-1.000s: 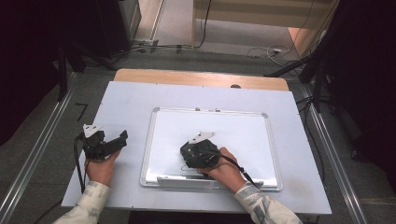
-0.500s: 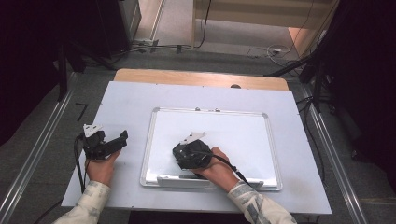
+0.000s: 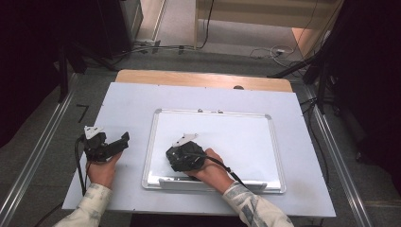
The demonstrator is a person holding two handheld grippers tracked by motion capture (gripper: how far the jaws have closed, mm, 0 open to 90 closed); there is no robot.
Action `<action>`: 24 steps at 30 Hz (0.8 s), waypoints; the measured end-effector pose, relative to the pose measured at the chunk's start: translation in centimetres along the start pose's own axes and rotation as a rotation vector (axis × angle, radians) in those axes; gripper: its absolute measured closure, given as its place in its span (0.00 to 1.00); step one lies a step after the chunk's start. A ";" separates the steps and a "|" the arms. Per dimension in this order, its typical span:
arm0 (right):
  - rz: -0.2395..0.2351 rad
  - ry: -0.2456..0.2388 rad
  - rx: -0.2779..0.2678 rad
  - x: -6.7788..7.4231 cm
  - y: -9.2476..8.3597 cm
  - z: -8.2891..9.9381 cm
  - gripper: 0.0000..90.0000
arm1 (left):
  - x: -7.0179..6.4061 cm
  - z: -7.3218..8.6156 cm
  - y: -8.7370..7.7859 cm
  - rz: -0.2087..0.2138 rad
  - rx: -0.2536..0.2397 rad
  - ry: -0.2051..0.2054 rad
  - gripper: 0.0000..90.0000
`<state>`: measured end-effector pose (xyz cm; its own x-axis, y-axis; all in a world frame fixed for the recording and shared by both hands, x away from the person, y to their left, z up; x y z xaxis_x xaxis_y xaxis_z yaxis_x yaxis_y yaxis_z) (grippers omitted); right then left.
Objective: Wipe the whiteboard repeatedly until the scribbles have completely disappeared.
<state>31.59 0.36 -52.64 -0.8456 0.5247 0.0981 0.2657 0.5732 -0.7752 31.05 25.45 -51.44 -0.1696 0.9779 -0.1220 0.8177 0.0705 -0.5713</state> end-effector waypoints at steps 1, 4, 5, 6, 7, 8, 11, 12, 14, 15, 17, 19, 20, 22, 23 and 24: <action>0.000 0.000 0.000 0.0 0.0 0.0 0.43 | 0.0 0.0 0.0 0.000 0.001 0.000 0.16; -0.005 -0.007 0.002 0.3 0.3 -0.3 0.43 | 0.0 0.0 0.0 0.001 0.000 -0.001 0.16; -0.006 -0.011 0.002 0.4 0.4 -0.4 0.43 | 0.0 0.0 0.0 0.001 0.001 0.000 0.16; -0.007 -0.013 0.006 0.7 0.5 -0.5 0.43 | 0.0 0.0 0.0 0.001 -0.001 -0.001 0.16; -0.011 -0.020 0.006 0.8 0.6 -0.6 0.43 | 0.0 0.0 0.0 0.000 -0.001 -0.002 0.16; -0.009 -0.017 0.006 0.9 0.7 -0.7 0.43 | 0.0 0.0 0.0 0.001 -0.002 -0.003 0.16; -0.016 -0.025 0.009 1.1 0.9 -0.9 0.43 | 0.0 0.0 0.0 0.002 -0.003 -0.002 0.16; -0.016 -0.025 0.009 1.1 0.9 -0.9 0.43 | 0.0 0.0 0.0 0.003 -0.003 -0.002 0.16; -0.020 -0.028 0.009 1.2 1.0 -0.9 0.43 | 0.0 0.0 0.0 0.001 -0.002 -0.004 0.16; -0.020 -0.030 0.007 1.2 1.0 -0.9 0.43 | 0.0 0.0 0.0 0.001 -0.002 -0.004 0.17; -0.019 -0.040 0.005 1.2 1.0 -0.9 0.43 | 0.1 0.0 -0.1 0.000 -0.001 -0.004 0.16; -0.016 -0.048 0.005 1.2 0.9 -0.8 0.43 | 0.1 0.0 -0.1 -0.002 -0.002 -0.005 0.17; -0.016 -0.048 0.005 1.2 0.9 -0.8 0.43 | 0.2 0.0 -0.1 -0.003 0.001 -0.002 0.17; -0.014 -0.042 0.011 1.3 0.8 -0.7 0.43 | 0.4 0.1 -0.1 -0.004 0.006 -0.005 0.16; -0.013 -0.053 0.011 1.2 0.8 -0.7 0.43 | 0.4 0.1 -0.1 -0.006 0.006 -0.006 0.17; -0.014 -0.051 0.009 1.3 0.7 -0.6 0.43 | 0.5 0.1 -0.1 -0.007 0.005 -0.007 0.16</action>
Point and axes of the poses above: each handheld gripper's, and its own axes: y roughly forward along the jaws, z roughly out of its underside, x roughly to its left, the point moved 5 cm from there along y, roughly forward along the jaws, and after that the axes turned 8 degrees about -z, right-handed, at the moved point
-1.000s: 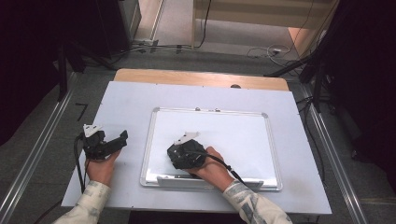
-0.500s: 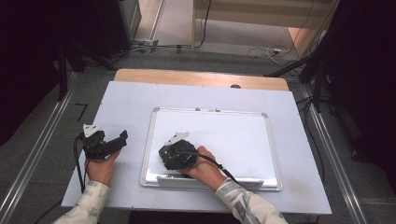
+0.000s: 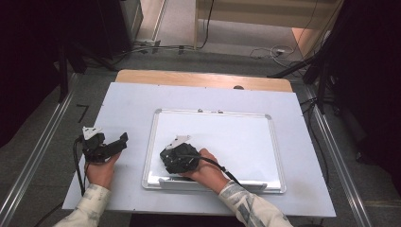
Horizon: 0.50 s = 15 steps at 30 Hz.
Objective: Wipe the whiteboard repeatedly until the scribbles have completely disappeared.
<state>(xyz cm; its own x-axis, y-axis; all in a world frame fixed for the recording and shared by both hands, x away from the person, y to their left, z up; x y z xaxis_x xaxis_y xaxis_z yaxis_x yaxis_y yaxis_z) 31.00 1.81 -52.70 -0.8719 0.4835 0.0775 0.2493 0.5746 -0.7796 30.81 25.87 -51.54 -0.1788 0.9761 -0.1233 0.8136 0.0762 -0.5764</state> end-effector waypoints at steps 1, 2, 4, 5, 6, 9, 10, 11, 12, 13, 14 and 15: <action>0.000 0.000 0.000 0.0 0.0 0.0 0.43 | 0.0 0.0 -0.1 0.000 -0.003 -0.001 0.16; 0.002 -0.001 0.000 0.0 0.0 0.0 0.43 | 0.0 0.0 -0.1 -0.002 -0.006 -0.005 0.16; 0.005 -0.004 0.003 0.0 0.0 0.0 0.43 | 0.0 0.0 -0.2 -0.002 -0.006 -0.003 0.16; 0.005 -0.004 0.003 0.0 0.0 0.0 0.43 | 0.0 0.0 -0.1 -0.004 -0.006 0.001 0.16; 0.005 -0.005 0.006 0.0 0.0 0.0 0.43 | -0.1 0.0 -0.1 -0.003 -0.004 0.002 0.16; -0.001 0.002 0.007 0.2 0.2 -0.2 0.43 | -0.3 -0.1 0.0 0.001 -0.007 0.002 0.16; 0.000 0.006 0.008 0.3 0.3 -0.3 0.43 | -0.4 -0.1 0.0 0.002 -0.005 0.004 0.17; -0.005 -0.002 0.008 0.4 0.4 -0.4 0.43 | -0.4 -0.1 0.1 0.003 -0.006 0.004 0.17; -0.005 -0.002 0.008 0.4 0.4 -0.4 0.43 | -0.4 -0.1 0.1 0.004 -0.006 0.002 0.17; -0.004 -0.003 0.009 0.5 0.5 -0.6 0.43 | -0.4 -0.1 0.2 0.005 -0.006 0.003 0.17; -0.006 -0.015 0.013 0.6 0.6 -0.7 0.43 | -0.4 -0.1 0.2 0.006 -0.006 0.001 0.17; -0.008 -0.014 0.013 0.6 0.6 -0.7 0.43 | -0.4 -0.1 0.2 0.006 -0.005 0.002 0.17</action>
Point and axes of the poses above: each handheld gripper's, and its own axes: y roughly forward along the jaws, z roughly out of its underside, x roughly to its left, the point moved 5 cm from there along y, roughly forward along the jaws, and after that the axes turned 8 degrees about -z, right-handed, at the moved point
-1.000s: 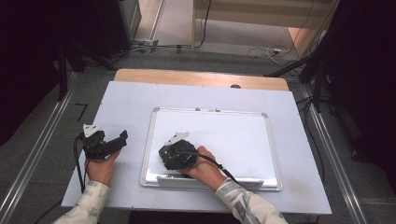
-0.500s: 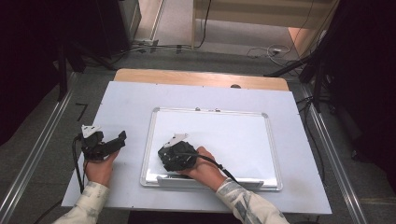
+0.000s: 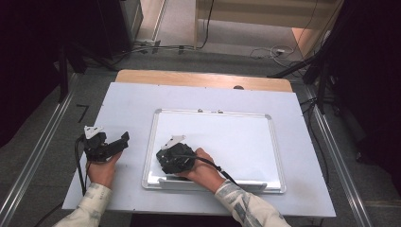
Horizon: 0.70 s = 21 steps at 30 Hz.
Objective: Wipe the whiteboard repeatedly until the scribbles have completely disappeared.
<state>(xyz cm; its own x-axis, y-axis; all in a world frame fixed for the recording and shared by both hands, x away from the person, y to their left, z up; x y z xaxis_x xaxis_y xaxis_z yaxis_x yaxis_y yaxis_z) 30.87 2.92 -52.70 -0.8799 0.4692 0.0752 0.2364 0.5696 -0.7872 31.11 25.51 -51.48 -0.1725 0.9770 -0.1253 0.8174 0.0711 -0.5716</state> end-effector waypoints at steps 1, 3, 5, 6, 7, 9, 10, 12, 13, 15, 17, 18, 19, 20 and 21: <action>-0.004 0.003 -0.005 0.0 0.0 0.0 0.43 | 0.1 0.0 0.0 -0.001 0.002 0.001 0.17; -0.008 0.003 -0.005 0.0 0.0 0.1 0.43 | 0.1 0.0 -0.1 0.000 0.001 0.002 0.17; -0.015 -0.015 0.000 0.0 -0.2 0.3 0.43 | 0.2 0.0 -0.1 0.000 0.000 -0.001 0.17; -0.015 -0.015 0.000 0.0 -0.2 0.3 0.43 | 0.2 0.0 -0.1 0.001 -0.001 -0.001 0.17; -0.017 -0.014 0.004 -0.1 -0.3 0.4 0.43 | 0.3 0.0 -0.1 -0.002 0.002 -0.002 0.17; -0.021 -0.018 0.003 -0.1 -0.5 0.6 0.43 | 0.3 0.0 -0.2 -0.005 0.000 -0.002 0.17; -0.021 -0.013 0.003 -0.2 -0.5 0.7 0.43 | 0.3 0.0 -0.2 -0.005 0.000 -0.001 0.17; -0.025 -0.022 0.001 -0.3 -0.7 0.8 0.43 | 0.3 0.0 -0.2 -0.006 -0.003 -0.001 0.17; -0.024 -0.023 0.000 -0.3 -0.7 0.8 0.43 | 0.3 0.0 -0.2 -0.006 -0.002 -0.001 0.17; -0.022 -0.020 0.001 -0.4 -0.9 1.0 0.43 | 0.3 0.1 -0.2 -0.008 0.000 0.002 0.17; -0.020 -0.014 0.002 -0.8 -1.2 1.4 0.43 | 0.4 0.1 -0.2 -0.008 0.000 0.001 0.17; -0.020 -0.014 0.002 -0.8 -1.2 1.4 0.43 | 0.4 0.1 -0.2 -0.009 0.001 0.000 0.17; -0.016 -0.015 0.001 -1.0 -1.3 1.5 0.43 | 0.4 0.1 -0.2 -0.008 0.002 0.001 0.17; -0.012 -0.010 0.002 -1.2 -1.5 1.7 0.43 | 0.4 0.1 -0.2 -0.008 0.000 -0.001 0.17; -0.007 -0.005 0.000 -1.6 -1.9 2.2 0.43 | 0.4 0.1 -0.2 -0.008 0.002 0.000 0.17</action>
Point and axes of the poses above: each handheld gripper's, and its own axes: y roughly forward along the jaws, z roughly out of its underside, x roughly to its left, the point moved 5 cm from there along y, roughly forward along the jaws, and after that the axes turned 8 degrees about -z, right-handed, at the moved point
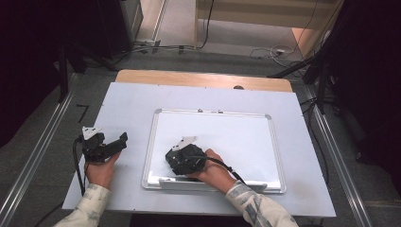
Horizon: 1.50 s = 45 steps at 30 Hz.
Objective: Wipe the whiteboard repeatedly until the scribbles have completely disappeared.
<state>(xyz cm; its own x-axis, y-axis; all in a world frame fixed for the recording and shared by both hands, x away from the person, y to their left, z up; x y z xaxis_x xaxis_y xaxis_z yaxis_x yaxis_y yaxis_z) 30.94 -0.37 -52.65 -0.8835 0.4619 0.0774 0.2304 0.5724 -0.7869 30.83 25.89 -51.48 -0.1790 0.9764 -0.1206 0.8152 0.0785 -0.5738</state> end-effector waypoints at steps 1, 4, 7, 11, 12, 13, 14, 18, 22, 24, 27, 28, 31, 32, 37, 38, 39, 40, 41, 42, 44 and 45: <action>0.000 0.000 0.000 0.0 0.0 0.0 0.43 | 0.0 0.0 0.0 -0.001 -0.001 -0.001 0.17; 0.010 0.014 0.000 -0.8 -0.8 0.8 0.43 | -0.1 0.0 0.0 0.000 -0.003 0.000 0.17; 0.014 0.025 -0.003 -1.2 -1.2 1.3 0.43 | 0.0 0.0 0.0 -0.002 -0.002 0.000 0.17; 0.031 0.040 -0.002 -2.1 -2.0 2.2 0.43 | 0.0 0.0 0.0 -0.004 0.001 0.000 0.17; 0.041 0.047 0.002 -2.6 -2.4 2.6 0.43 | -0.1 0.0 0.0 -0.004 0.001 0.001 0.17; 0.041 0.047 0.002 -2.6 -2.4 2.6 0.43 | -0.1 0.0 0.0 -0.004 0.001 0.001 0.17; 0.043 0.051 0.001 -2.8 -2.6 2.8 0.43 | -0.1 0.0 0.0 -0.003 0.000 0.001 0.17; 0.059 0.070 0.000 -3.8 -3.3 3.5 0.43 | -0.1 0.0 0.1 -0.004 -0.001 0.002 0.17; 0.070 0.075 0.004 -3.7 -3.2 3.4 0.43 | -0.3 0.0 0.1 -0.005 0.000 0.002 0.17; 0.068 0.073 0.004 -3.3 -2.8 3.0 0.43 | -0.3 0.0 0.2 -0.006 -0.001 0.001 0.17; 0.063 0.065 -0.002 -2.4 -1.9 2.0 0.43 | -0.4 0.0 0.1 -0.004 -0.001 0.002 0.17; 0.060 0.060 -0.002 -2.1 -1.6 1.7 0.43 | -0.4 0.0 0.1 -0.004 -0.001 0.002 0.17; 0.057 0.054 -0.003 -1.6 -1.0 1.0 0.43 | -0.3 0.0 0.2 -0.006 -0.001 0.001 0.17; 0.054 0.051 -0.003 -1.2 -0.5 0.4 0.43 | -0.2 0.0 0.2 -0.006 0.002 0.003 0.17; 0.055 0.041 -0.002 -0.4 0.5 -0.6 0.43 | -0.3 0.0 0.1 -0.003 -0.001 0.002 0.17; 0.054 0.035 -0.003 0.0 0.9 -1.1 0.43 | -0.3 0.0 0.1 -0.002 -0.001 0.003 0.17; 0.054 0.035 -0.003 0.0 0.9 -1.1 0.43 | -0.2 0.0 0.1 -0.002 -0.002 0.003 0.17; 0.053 0.036 -0.001 0.3 1.3 -1.6 0.43 | -0.2 0.0 0.1 -0.002 -0.001 0.003 0.17; 0.053 0.036 -0.001 0.3 1.3 -1.6 0.43 | -0.2 0.0 0.1 -0.001 0.000 0.003 0.17; 0.054 0.034 -0.001 0.5 1.4 -1.7 0.43 | -0.2 0.0 0.1 -0.001 -0.002 0.003 0.17; 0.054 0.034 0.000 0.6 1.7 -2.1 0.43 | -0.2 0.0 0.1 0.000 -0.001 0.002 0.17; 0.051 0.027 0.000 0.7 1.9 -2.3 0.43 | -0.2 0.0 0.1 0.001 -0.001 0.003 0.17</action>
<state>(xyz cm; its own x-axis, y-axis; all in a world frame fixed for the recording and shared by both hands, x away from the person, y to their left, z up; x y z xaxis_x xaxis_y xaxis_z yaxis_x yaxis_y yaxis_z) 31.66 2.54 -52.67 -0.8592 0.5088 0.0533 0.2750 0.5472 -0.7906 30.97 25.72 -51.49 -0.1767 0.9771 -0.1182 0.8161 0.0783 -0.5726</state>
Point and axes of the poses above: each handheld gripper's, and its own axes: y roughly forward along the jaws, z roughly out of its underside, x roughly to its left, the point moved 5 cm from there along y, roughly forward along the jaws, and after that the axes turned 8 degrees about -z, right-handed, at the moved point
